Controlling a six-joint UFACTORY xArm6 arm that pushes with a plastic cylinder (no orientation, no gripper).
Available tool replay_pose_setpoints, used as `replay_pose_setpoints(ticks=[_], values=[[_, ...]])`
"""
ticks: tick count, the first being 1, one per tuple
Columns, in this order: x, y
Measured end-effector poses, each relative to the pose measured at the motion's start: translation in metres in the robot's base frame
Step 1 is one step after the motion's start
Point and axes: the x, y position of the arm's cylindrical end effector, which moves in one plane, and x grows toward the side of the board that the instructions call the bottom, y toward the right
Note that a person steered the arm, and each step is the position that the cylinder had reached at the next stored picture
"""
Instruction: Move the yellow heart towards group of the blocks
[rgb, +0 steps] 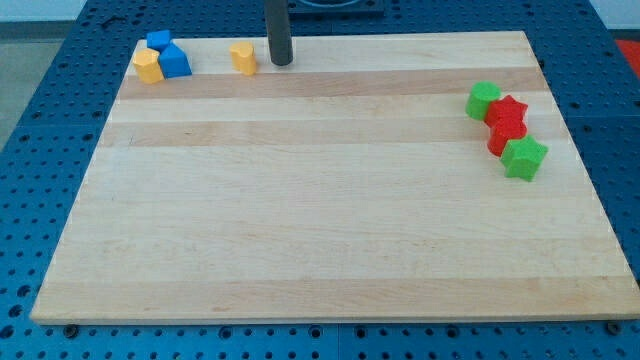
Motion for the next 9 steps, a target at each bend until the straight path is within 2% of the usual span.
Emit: replay_pose_setpoints(ticks=[3, 6, 8, 9], values=[[0.014, -0.015], [0.013, -0.085], [0.013, -0.025], [0.009, -0.014]])
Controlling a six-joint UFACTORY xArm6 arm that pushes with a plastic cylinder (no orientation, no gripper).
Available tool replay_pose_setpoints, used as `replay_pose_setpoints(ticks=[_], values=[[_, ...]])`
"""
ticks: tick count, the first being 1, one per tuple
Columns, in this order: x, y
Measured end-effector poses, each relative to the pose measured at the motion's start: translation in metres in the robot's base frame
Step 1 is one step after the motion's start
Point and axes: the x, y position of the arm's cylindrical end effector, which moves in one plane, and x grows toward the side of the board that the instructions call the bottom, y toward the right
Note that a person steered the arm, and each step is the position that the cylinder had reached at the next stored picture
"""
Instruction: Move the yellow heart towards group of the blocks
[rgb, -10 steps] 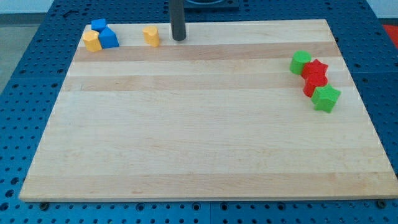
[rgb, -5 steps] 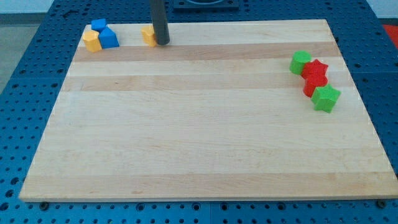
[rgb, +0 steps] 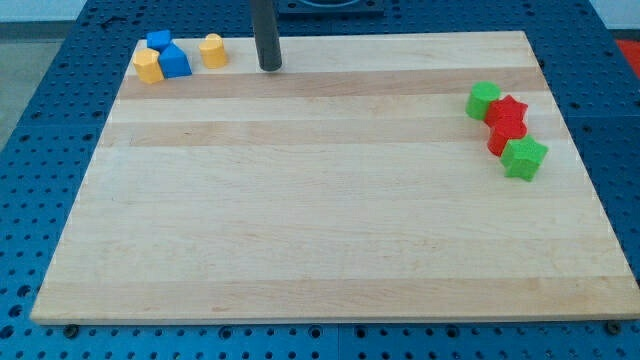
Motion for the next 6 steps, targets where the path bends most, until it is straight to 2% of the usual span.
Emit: replay_pose_setpoints(ticks=[2, 6], values=[[-0.024, -0.033], [-0.024, -0.074]])
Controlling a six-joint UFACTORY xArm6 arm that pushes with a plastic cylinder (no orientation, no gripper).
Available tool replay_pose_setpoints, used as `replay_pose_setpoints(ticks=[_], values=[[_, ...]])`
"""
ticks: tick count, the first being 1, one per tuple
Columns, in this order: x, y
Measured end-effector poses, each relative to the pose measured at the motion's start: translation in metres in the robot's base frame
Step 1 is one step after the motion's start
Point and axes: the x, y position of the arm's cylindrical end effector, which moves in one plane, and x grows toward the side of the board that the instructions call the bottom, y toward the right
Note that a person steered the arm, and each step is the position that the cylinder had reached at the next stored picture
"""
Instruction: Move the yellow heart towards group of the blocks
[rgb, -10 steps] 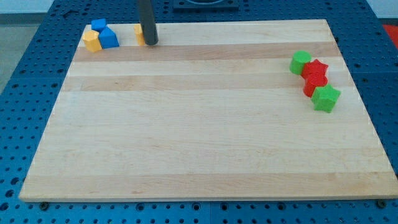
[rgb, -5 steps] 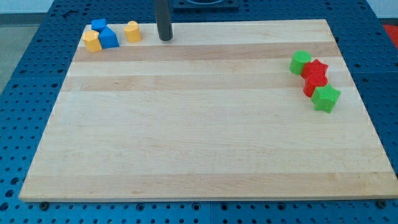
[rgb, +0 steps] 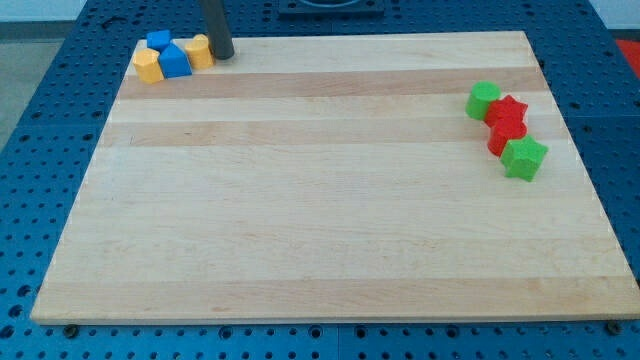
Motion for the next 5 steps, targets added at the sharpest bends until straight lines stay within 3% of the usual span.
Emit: replay_pose_setpoints(ticks=[5], values=[[0.0, -0.0079]])
